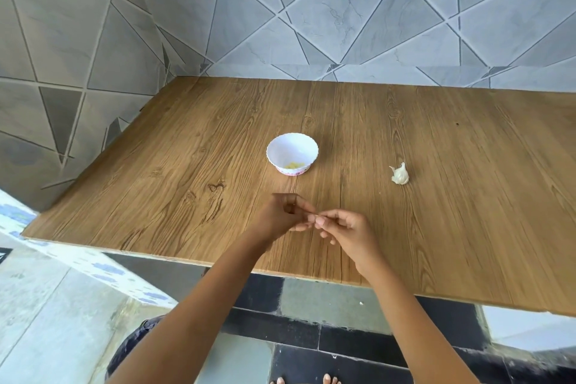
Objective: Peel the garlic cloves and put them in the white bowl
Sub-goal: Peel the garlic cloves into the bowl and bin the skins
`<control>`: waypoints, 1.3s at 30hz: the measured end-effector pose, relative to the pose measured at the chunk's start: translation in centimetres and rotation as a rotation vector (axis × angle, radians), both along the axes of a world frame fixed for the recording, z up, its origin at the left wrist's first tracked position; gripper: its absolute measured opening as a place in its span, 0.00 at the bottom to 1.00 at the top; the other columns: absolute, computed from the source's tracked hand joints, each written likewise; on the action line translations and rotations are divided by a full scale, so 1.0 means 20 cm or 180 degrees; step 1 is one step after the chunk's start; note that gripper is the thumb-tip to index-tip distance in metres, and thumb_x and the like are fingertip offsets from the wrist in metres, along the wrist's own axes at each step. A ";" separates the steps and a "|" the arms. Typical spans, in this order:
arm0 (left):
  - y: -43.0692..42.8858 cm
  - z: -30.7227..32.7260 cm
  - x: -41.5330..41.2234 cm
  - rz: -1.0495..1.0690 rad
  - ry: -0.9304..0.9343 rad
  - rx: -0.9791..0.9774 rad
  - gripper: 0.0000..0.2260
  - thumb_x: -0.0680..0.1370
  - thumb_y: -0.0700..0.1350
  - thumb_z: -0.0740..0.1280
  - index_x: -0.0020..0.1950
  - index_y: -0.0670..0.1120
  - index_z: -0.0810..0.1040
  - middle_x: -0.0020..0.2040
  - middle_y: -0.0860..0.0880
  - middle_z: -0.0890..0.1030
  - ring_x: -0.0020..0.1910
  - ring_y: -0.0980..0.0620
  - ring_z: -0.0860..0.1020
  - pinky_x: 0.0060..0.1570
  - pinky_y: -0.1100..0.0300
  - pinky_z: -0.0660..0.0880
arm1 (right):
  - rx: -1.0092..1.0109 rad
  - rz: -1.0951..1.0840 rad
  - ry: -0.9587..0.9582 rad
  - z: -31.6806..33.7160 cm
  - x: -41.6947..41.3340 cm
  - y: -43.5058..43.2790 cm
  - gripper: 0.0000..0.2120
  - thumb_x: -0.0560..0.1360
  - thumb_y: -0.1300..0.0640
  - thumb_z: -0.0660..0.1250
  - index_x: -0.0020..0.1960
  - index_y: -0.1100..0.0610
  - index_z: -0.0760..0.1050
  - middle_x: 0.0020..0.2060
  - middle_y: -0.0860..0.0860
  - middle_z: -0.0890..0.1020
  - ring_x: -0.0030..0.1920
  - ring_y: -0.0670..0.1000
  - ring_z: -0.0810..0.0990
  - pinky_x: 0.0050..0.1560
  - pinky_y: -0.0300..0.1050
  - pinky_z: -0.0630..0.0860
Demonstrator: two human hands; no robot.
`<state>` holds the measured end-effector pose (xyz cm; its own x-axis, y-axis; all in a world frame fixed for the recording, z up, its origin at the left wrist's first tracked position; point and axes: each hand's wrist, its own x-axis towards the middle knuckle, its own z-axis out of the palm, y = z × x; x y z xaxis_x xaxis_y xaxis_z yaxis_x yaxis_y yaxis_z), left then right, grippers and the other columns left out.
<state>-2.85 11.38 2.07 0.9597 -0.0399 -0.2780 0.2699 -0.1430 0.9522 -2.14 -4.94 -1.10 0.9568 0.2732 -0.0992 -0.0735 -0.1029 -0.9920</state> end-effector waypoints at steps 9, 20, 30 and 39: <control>0.01 0.00 0.02 -0.0292 0.0482 0.0000 0.03 0.75 0.40 0.70 0.43 0.40 0.80 0.34 0.48 0.81 0.32 0.58 0.80 0.34 0.67 0.77 | -0.0625 0.0167 -0.0971 -0.02 0.02 -0.02 0.05 0.75 0.64 0.67 0.41 0.58 0.76 0.35 0.46 0.79 0.35 0.39 0.75 0.38 0.32 0.72; 0.03 -0.06 0.04 -0.0453 -0.0216 0.0612 0.05 0.75 0.38 0.70 0.39 0.43 0.79 0.34 0.48 0.79 0.33 0.56 0.75 0.38 0.63 0.73 | -0.0518 0.0233 0.0330 0.01 0.03 0.02 0.03 0.76 0.63 0.66 0.43 0.60 0.77 0.35 0.51 0.80 0.33 0.42 0.77 0.36 0.33 0.75; 0.06 -0.13 0.06 -0.0661 -0.2146 0.1849 0.03 0.73 0.40 0.72 0.42 0.42 0.81 0.38 0.51 0.81 0.35 0.57 0.77 0.37 0.66 0.73 | 0.0183 0.0066 0.1404 0.07 0.08 0.01 0.02 0.74 0.65 0.67 0.44 0.63 0.79 0.34 0.53 0.81 0.32 0.46 0.79 0.33 0.34 0.77; 0.06 -0.12 0.08 -0.0400 -0.1426 0.1869 0.07 0.76 0.42 0.69 0.39 0.42 0.81 0.28 0.58 0.76 0.29 0.63 0.73 0.35 0.68 0.70 | -0.1137 -0.0340 -0.1728 -0.07 0.04 0.05 0.05 0.69 0.66 0.73 0.44 0.60 0.83 0.35 0.48 0.84 0.33 0.39 0.78 0.37 0.31 0.76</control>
